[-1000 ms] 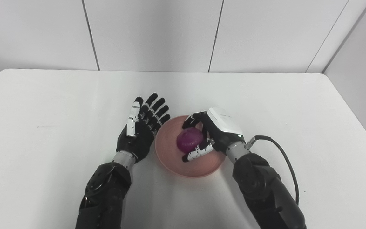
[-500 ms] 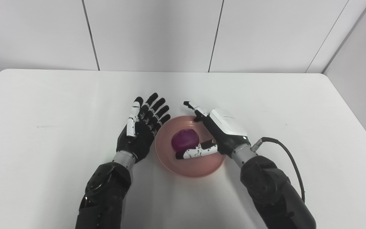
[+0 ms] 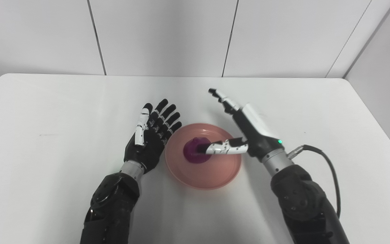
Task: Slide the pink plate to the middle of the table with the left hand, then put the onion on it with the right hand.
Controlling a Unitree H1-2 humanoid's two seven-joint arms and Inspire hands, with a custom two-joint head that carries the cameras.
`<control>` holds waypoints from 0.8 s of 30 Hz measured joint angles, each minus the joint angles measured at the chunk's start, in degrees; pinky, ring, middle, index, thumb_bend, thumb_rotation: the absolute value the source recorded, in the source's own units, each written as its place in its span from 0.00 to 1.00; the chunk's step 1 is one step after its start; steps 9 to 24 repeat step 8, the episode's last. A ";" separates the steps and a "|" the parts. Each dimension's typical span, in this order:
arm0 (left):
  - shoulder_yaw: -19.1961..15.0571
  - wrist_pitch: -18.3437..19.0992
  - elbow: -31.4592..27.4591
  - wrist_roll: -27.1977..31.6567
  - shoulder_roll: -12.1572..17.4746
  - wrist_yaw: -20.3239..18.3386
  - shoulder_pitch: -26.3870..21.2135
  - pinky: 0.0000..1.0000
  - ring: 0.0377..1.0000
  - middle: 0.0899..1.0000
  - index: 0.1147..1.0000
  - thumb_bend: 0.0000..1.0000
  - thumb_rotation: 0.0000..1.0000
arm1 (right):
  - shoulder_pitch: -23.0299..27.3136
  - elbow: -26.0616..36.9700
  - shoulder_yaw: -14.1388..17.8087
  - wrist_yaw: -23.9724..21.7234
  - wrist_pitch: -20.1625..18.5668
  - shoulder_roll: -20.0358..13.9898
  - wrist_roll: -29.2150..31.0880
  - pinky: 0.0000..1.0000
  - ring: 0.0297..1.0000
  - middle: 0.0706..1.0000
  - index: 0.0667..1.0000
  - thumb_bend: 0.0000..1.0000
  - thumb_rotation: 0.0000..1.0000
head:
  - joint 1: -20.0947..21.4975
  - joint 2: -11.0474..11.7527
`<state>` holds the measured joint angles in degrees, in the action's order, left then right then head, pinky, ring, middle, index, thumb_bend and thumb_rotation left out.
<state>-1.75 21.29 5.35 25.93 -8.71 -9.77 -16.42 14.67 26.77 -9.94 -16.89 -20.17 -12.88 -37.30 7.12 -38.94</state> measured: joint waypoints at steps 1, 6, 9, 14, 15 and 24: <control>-0.09 0.00 0.00 0.01 0.00 -0.04 0.01 0.92 0.93 0.93 0.92 0.42 1.00 | -0.01 0.23 1.22 0.31 -0.60 0.63 0.38 0.81 0.88 0.94 0.96 1.00 0.61 | 0.17 0.09; -0.26 0.01 -0.01 0.06 0.02 -0.16 0.01 0.92 0.93 0.93 0.92 0.42 1.00 | -1.74 0.24 4.25 1.20 -3.86 1.50 -0.30 0.82 0.88 0.92 0.95 0.95 0.70 | 0.88 0.17; -0.42 0.02 -0.01 0.27 0.07 -0.21 0.03 0.92 0.93 0.93 0.92 0.42 1.00 | -2.72 -0.17 6.38 2.58 -3.91 2.26 0.89 0.81 0.88 0.92 0.95 0.94 0.71 | 0.97 0.18; -0.42 0.02 -0.01 0.27 0.07 -0.21 0.03 0.92 0.93 0.93 0.92 0.42 1.00 | -2.72 -0.17 6.38 2.58 -3.91 2.26 0.89 0.81 0.88 0.92 0.95 0.94 0.71 | 0.97 0.18; -0.42 0.02 -0.01 0.27 0.07 -0.21 0.03 0.92 0.93 0.93 0.92 0.42 1.00 | -2.72 -0.17 6.38 2.58 -3.91 2.26 0.89 0.81 0.88 0.92 0.95 0.94 0.71 | 0.97 0.18; -0.42 0.02 -0.01 0.27 0.07 -0.21 0.03 0.92 0.93 0.93 0.92 0.42 1.00 | -2.72 -0.17 6.38 2.58 -3.91 2.26 0.89 0.81 0.88 0.92 0.95 0.94 0.71 | 0.97 0.18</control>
